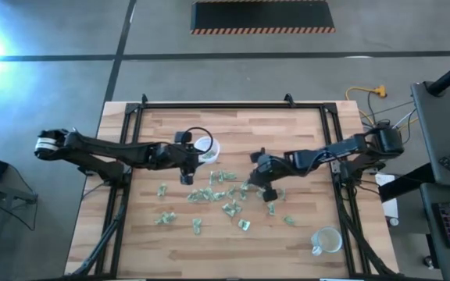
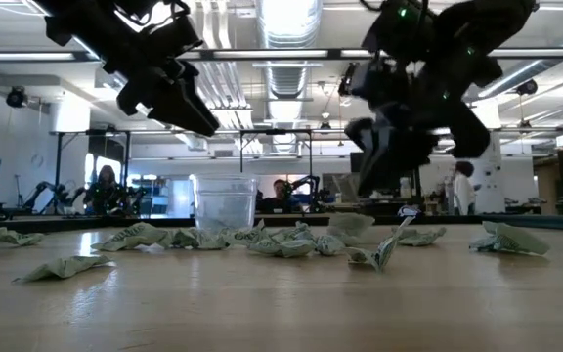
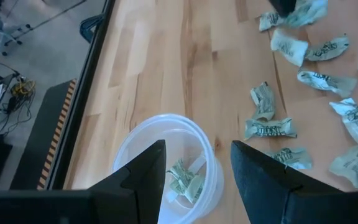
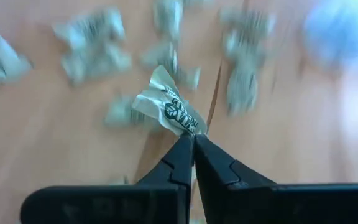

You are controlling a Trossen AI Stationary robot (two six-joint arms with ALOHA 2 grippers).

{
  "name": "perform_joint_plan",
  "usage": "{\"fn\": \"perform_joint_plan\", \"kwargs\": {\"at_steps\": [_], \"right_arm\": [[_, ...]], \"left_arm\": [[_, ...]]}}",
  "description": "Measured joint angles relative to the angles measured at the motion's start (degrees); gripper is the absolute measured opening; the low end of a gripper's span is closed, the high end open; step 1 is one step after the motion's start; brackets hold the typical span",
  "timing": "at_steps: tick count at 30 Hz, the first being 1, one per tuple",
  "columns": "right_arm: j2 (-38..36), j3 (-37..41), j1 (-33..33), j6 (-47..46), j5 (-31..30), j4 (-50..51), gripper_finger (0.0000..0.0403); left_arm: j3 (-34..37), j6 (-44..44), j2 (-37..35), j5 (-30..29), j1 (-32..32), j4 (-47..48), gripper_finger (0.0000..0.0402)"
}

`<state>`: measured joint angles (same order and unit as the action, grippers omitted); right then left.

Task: Pick and place Stevia / Truvia into bins
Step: Put the stevia packet into the transparent container

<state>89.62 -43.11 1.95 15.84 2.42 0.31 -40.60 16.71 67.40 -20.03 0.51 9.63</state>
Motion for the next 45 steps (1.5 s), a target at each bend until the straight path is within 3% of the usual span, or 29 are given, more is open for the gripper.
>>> {"fn": "perform_joint_plan", "kwargs": {"at_steps": [8,15,18,24,33,45], "right_arm": [[4.0,-1.1,-2.0,10.2,-6.3,-24.2,0.0009],[13.3,-10.4,-7.5,10.4,-8.9,-26.7,0.0009],[17.1,-15.9,-9.1,9.9,-8.9,-23.9,0.0009],[22.2,-26.3,-10.3,9.9,-9.1,-8.6,0.0009],[25.6,-34.9,-10.5,10.4,-11.5,0.1,0.0013],[22.8,-35.3,-10.5,10.1,-11.4,4.3,0.0124]], "left_arm": [[0.0,-9.6,-4.9,-4.5,0.0,10.8,0.0165],[0.9,-16.3,-7.8,-4.5,0.7,14.2,0.0165],[1.3,-16.3,-7.9,-4.5,0.8,13.9,0.0165],[2.3,-16.3,-8.0,-4.5,0.8,13.9,0.0165],[2.6,-16.3,-8.3,-4.5,0.8,14.0,0.0165],[2.6,-16.3,-8.3,-4.5,0.8,14.1,0.0165]]}}
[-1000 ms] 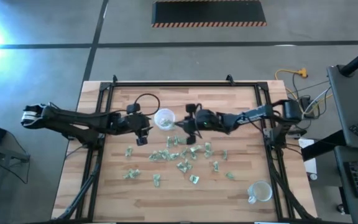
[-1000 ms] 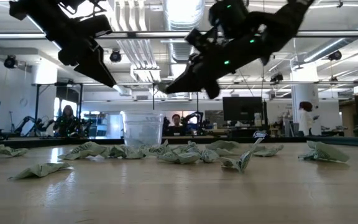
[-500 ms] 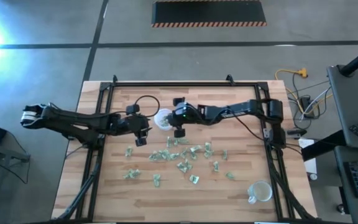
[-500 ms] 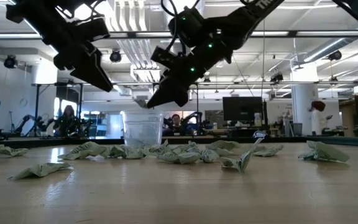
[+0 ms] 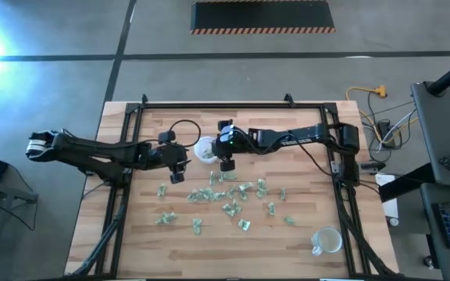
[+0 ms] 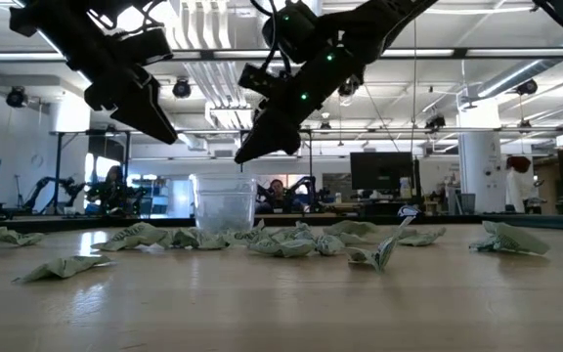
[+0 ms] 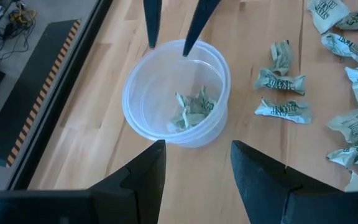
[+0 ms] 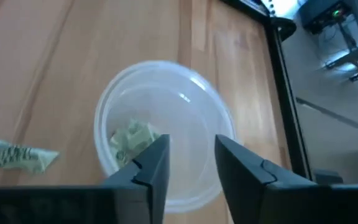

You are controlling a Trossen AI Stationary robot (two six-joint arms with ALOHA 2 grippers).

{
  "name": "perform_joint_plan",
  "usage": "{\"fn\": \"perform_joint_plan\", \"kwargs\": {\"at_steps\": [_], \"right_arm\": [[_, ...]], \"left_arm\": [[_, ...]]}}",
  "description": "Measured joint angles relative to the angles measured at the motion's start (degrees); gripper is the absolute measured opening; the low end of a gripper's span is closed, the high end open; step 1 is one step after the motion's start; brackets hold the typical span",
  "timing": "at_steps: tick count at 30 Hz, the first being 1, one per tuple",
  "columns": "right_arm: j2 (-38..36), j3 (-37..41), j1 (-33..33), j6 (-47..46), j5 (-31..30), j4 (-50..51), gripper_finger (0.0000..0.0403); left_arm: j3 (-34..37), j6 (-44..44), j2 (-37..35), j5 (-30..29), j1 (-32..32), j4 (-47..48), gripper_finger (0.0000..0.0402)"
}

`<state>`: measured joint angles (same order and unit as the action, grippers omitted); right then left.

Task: Pick and place Stevia / Truvia into bins
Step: Put the stevia packet into the transparent container

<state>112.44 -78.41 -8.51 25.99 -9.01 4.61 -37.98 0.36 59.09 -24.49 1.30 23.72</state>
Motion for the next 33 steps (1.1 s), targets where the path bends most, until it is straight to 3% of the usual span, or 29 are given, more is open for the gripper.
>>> {"fn": "perform_joint_plan", "kwargs": {"at_steps": [11,16,22,33], "right_arm": [[-8.1,5.5,4.2,-1.1,11.0,13.0,0.0135],[-7.4,11.0,5.6,-3.3,11.6,11.6,0.0128],[-6.5,17.4,5.4,-3.5,12.5,1.1,0.0127],[-4.6,19.0,5.1,-6.6,13.8,-0.9,0.0139]], "left_arm": [[0.4,0.0,0.0,0.2,0.0,-0.1,0.0164],[0.4,0.0,0.0,0.2,0.0,-0.4,0.0164],[0.4,0.0,0.0,0.2,0.0,-0.8,0.0164],[0.4,0.0,0.0,0.2,0.0,-0.8,0.0164]]}}
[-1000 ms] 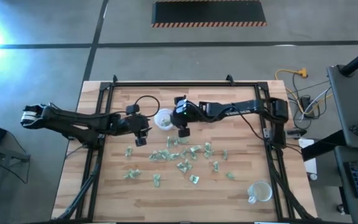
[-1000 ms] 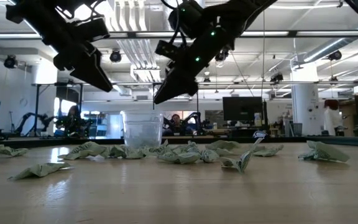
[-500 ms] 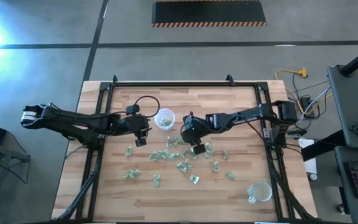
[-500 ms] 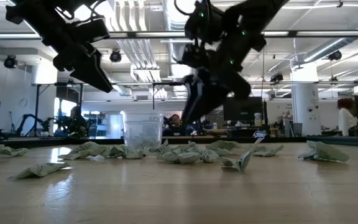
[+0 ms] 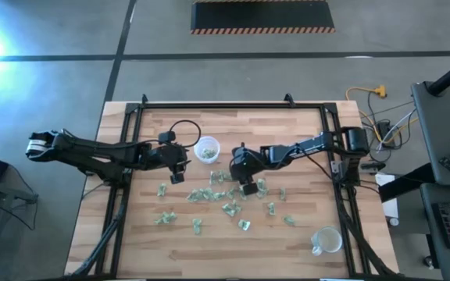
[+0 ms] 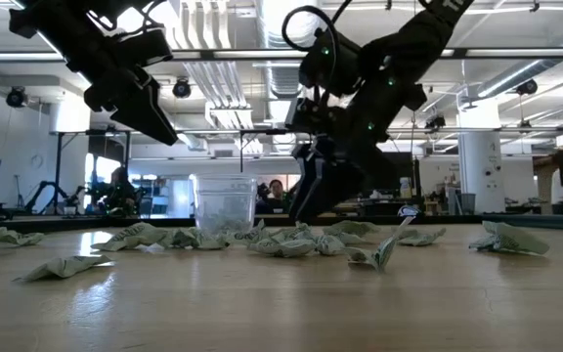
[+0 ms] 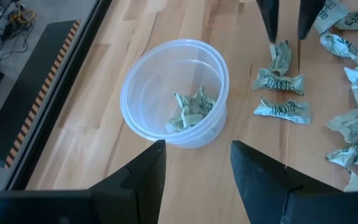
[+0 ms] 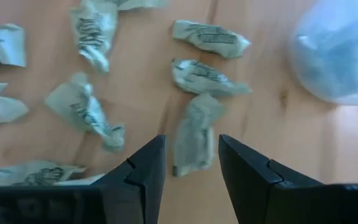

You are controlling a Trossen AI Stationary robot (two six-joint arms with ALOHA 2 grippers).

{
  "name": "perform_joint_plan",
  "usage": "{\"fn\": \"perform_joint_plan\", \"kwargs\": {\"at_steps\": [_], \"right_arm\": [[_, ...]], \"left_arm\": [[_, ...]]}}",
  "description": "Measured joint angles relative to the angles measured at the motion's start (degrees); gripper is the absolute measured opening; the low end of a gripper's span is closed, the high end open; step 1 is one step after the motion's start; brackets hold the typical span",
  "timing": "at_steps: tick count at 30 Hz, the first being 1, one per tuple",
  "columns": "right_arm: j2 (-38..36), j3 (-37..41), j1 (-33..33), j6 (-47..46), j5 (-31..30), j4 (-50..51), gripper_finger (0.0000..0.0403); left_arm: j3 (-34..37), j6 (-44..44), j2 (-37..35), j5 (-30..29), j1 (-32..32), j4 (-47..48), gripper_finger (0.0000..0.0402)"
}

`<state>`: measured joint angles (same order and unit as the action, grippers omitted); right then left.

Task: Pick and place Stevia / Truvia into bins
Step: Put the stevia packet into the transparent container

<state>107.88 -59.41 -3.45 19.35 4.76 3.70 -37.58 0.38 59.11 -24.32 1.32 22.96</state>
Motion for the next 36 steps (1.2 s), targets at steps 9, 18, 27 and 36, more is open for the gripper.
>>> {"fn": "perform_joint_plan", "kwargs": {"at_steps": [9,18,27,36], "right_arm": [[0.2,1.3,-0.4,-1.7,0.4,-1.6,0.0127],[3.5,0.0,-0.8,-1.2,0.3,-2.3,0.012],[2.5,-0.3,-1.0,1.2,-0.2,0.4,0.0016],[-3.2,-0.2,-1.0,1.7,-8.0,1.5,0.0009]], "left_arm": [[0.0,0.0,0.0,0.0,0.0,0.0,0.0164],[0.1,0.0,0.0,0.0,0.1,0.0,0.0164],[0.1,0.0,0.0,0.0,0.3,0.1,0.0164],[0.2,0.0,0.0,0.0,0.3,0.1,0.0164]]}}
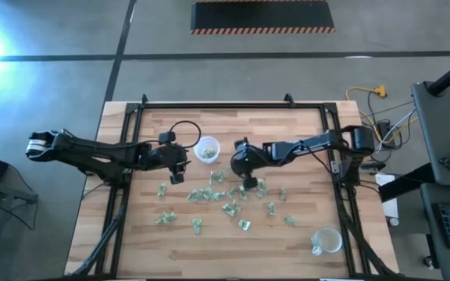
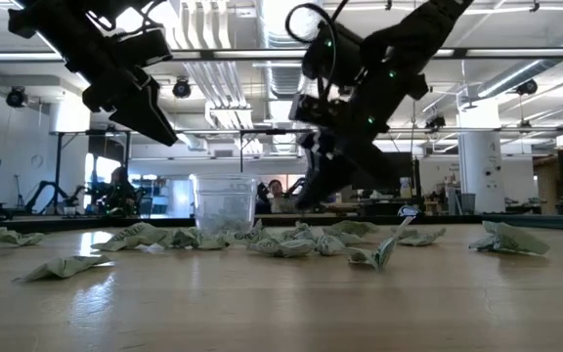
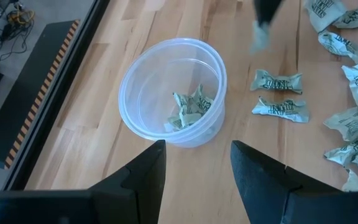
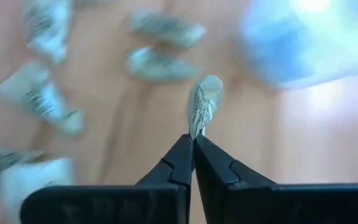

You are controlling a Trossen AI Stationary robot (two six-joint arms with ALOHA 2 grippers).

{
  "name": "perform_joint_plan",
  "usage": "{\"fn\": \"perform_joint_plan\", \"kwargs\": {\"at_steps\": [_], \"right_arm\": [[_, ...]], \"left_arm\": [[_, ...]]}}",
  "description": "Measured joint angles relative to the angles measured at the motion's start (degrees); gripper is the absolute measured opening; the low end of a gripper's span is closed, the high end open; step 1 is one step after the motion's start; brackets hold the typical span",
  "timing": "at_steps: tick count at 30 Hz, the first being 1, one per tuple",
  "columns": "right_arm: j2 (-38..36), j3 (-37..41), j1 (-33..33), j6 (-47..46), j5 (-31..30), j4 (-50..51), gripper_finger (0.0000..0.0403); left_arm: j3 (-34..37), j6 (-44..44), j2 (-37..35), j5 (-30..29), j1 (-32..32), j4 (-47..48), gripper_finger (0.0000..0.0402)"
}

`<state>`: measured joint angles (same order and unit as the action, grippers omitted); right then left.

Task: Pick and place Stevia / Truvia into bins
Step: Put the stevia packet into the transparent container

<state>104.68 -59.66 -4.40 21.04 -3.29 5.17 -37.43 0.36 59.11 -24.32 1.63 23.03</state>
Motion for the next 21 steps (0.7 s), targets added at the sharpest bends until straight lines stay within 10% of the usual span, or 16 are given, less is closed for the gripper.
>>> {"fn": "perform_joint_plan", "kwargs": {"at_steps": [8,21], "right_arm": [[-0.9,0.0,-0.6,4.3,-6.1,-16.9,0.0009],[1.4,-5.8,-4.1,5.0,-1.9,-17.8,0.0009]], "left_arm": [[0.0,0.0,0.0,0.0,0.0,0.0,0.0164],[0.0,0.0,0.0,0.0,0.0,-0.1,0.0164]]}}
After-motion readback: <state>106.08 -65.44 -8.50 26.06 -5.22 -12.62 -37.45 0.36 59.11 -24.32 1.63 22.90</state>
